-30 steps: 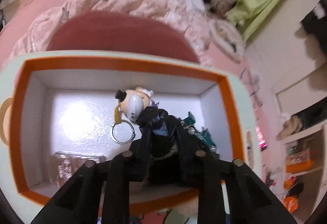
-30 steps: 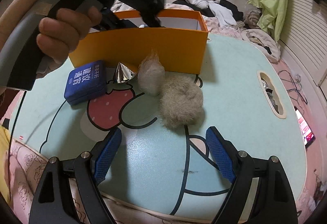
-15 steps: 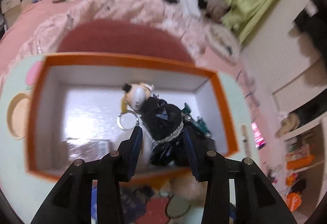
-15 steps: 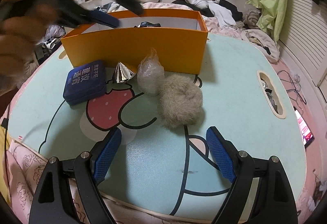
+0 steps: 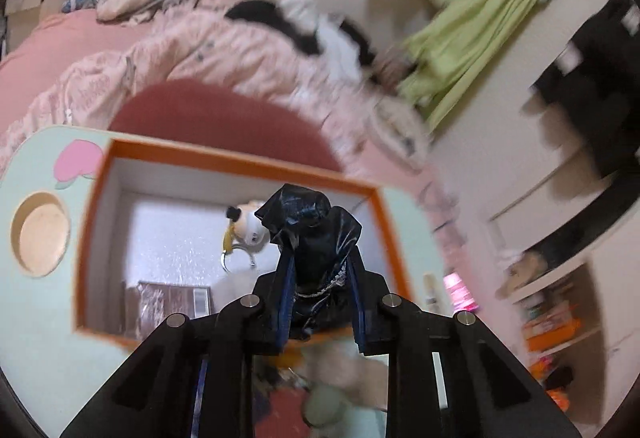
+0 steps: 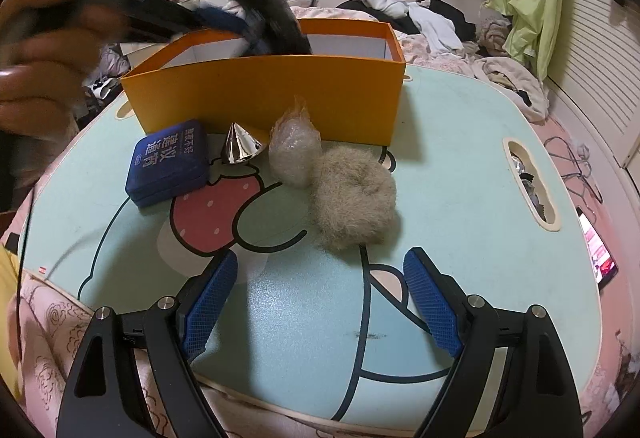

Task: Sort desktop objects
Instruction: 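Lower the black lace fabric onto the table and open the left gripper, then reach into the box and grasp the white figurine keychain with the right gripper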

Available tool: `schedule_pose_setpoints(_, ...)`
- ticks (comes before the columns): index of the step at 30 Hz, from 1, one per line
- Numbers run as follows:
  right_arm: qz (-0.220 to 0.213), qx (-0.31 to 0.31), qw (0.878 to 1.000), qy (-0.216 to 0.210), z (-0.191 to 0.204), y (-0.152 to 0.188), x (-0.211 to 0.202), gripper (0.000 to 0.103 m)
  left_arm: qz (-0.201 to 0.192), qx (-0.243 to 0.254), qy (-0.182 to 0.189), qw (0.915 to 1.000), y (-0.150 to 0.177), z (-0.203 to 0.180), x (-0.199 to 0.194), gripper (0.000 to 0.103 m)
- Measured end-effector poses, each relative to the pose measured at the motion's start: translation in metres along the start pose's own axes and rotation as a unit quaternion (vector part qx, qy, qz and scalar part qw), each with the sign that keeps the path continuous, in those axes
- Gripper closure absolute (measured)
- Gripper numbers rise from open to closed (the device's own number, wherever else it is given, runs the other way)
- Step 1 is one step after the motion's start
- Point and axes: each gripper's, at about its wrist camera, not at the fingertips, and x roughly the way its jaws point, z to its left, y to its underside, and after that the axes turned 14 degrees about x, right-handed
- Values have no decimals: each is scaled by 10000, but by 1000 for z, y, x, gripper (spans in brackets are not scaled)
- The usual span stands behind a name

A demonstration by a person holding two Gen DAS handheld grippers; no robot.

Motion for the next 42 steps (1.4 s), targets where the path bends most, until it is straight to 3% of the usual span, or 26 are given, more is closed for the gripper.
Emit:
schedule_pose_setpoints(2, 2, 7, 10000, -7, 1, 0, 0, 18, -278, 4, 211, 9994, 6, -5, -28, 80)
schedule_pose_setpoints(7, 14, 37, 10000, -25, 2, -1, 0, 18, -371, 303, 442, 9979, 40, -19, -55, 80)
schedule_pose_setpoints(13, 3, 15, 10000, -3, 2, -2, 1, 18, 106, 477, 200, 9986, 82, -8, -12, 78)
schedule_pose_setpoints(15, 5, 1, 10000, 15, 1, -2, 1, 18, 49, 446, 296, 9986, 90, -5, -7, 76)
schedule_pose_setpoints(17, 5, 3, 10000, 10, 1, -2, 1, 18, -192, 511, 378, 9978, 98, -5, -17, 64)
schedule_pose_setpoints(18, 5, 8, 10000, 3, 1, -2, 1, 18, -305, 585, 328, 9973, 101, -6, -24, 59)
schedule_pose_setpoints(20, 3, 17, 10000, -9, 1, -2, 0, 18, -550, 810, -27, 9952, 108, -10, -43, 37)
schedule_pose_setpoints(22, 3, 14, 10000, -6, 1, -2, 0, 18, -595, 1003, -452, 9921, 117, -11, -54, 33)
schedule_pose_setpoints(24, 3, 19, 10000, -14, 1, -1, 0, 18, -460, 1108, -690, 9904, 130, -6, -59, 33)
schedule_pose_setpoints(27, 3, 19, 10000, -14, 1, -1, 0, 18, -27, 1187, -902, 9888, 149, 2, -49, 20)
schedule_pose_setpoints(28, 2, 24, 10000, -19, 1, -2, 0, 18, 261, 1182, -1125, 9863, 156, 8, -39, 17)
schedule_pose_setpoints(30, -1, 36, 10000, -25, 0, -2, 0, 18, 248, 1400, -1604, 9768, 160, 4, -33, 9)
schedule_pose_setpoints(32, -23, 87, 10000, -18, -2, -3, -1, 18, 403, 1521, -1817, 9707, 157, -3, -29, 1)
schedule_pose_setpoints(34, -37, 152, 9999, -40, -4, -3, -2, 18, 584, 1724, -2088, 9609, 157, -12, -23, 0)
schedule_pose_setpoints(38, -137, 381, 9986, -348, -13, -4, -9, 18, 552, 1747, -2041, 9617, 157, -16, -29, 0)
schedule_pose_setpoints(42, -569, 518, 9954, -579, -18, -8, -28, 18, 537, 1742, -2049, 9616, 158, -17, -34, 0)
